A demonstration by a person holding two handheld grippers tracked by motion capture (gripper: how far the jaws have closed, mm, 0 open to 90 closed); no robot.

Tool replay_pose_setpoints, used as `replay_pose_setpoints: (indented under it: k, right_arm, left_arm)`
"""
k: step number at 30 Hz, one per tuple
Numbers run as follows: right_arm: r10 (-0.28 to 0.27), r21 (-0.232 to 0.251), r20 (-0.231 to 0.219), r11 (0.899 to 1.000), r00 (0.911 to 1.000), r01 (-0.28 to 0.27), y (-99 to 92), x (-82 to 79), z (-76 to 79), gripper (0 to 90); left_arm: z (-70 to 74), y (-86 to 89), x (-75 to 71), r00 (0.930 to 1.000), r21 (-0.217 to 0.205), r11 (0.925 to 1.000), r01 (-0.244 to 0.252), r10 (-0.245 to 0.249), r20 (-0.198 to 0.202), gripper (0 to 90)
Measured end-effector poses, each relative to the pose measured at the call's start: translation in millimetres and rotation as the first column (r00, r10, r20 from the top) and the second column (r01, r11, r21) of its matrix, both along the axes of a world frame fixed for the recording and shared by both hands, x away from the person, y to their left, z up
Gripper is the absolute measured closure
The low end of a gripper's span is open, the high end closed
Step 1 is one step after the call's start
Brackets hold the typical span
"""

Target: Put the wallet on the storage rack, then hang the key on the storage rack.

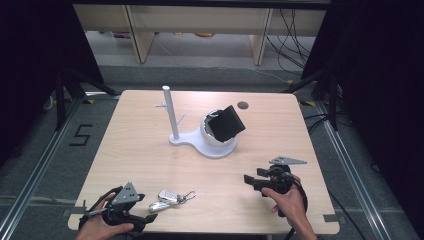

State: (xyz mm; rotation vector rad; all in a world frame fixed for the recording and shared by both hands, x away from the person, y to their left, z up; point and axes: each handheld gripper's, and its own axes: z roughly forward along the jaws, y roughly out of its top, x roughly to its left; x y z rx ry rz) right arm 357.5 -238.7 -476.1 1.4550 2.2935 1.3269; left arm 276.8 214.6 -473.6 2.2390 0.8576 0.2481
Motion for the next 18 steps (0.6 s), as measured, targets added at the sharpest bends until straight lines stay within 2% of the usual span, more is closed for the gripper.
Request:
replay_pose_setpoints:
  k: [1,2,5,6,7,10,11,17,18]
  right_arm:
    - [-0.011,-0.01,-0.018,1.0,0.9998,0.01,1.1,-1.7,-1.8,32.0]
    - [-0.011,-0.01,-0.018,1.0,0.9998,0.01,1.1,-1.7,-1.8,32.0]
    - [0.012,-0.003,-0.029,1.0,0.9995,-0.012,2.3,-7.7,-6.7,30.9]
    - [-0.002,-0.005,-0.062,1.0,0.9981,0.002,3.9,-11.5,-6.7,30.5]
    - [0.019,-0.014,-0.034,1.0,0.9992,-0.02,2.4,-11.6,-9.3,30.2]
    - [0.027,-0.026,-0.038,0.999,0.9989,-0.028,3.6,-18.6,-11.7,29.7]
    - [0.03,-0.041,-0.048,0.999,0.9984,-0.032,4.4,-23.3,-13.6,29.6]
    - [0.044,-0.05,-0.039,0.998,0.9983,-0.046,3.1,-31.5,-14.8,29.3]
    - [0.033,-0.073,-0.038,0.997,0.9987,-0.036,2.2,-33.5,-15.0,29.0]
  left_arm:
    - [0.0,0.5,0.1,1.0,0.002,1.0,0.002,-0.002,0.0,22.1]
    - [0.0,0.5,0.1,1.0,0.002,1.0,0.002,-0.002,0.0,22.1]
    - [-0.2,2.4,0.3,1.0,0.017,0.9999,0.002,-0.002,0.006,22.1]
    - [-0.6,2.3,0.1,1.0,0.01,0.9999,-0.004,0.004,0.006,22.1]
    - [-0.7,2.7,0.2,1.0,0.009,1.0,-0.004,0.004,0.006,22.1]
    - [-0.7,2.7,-0.2,0.9999,0.001,0.9999,-0.014,0.014,0.004,22.1]
    - [0.3,2.8,-0.6,0.9999,0.002,1.0,0.002,-0.002,0.011,22.1]
    - [0.3,-0.2,-0.6,0.9998,0.013,0.9998,0.014,-0.014,0.011,22.1]
    - [0.6,-0.3,0.2,0.9998,0.024,0.9997,0.009,-0.01,0.016,22.1]
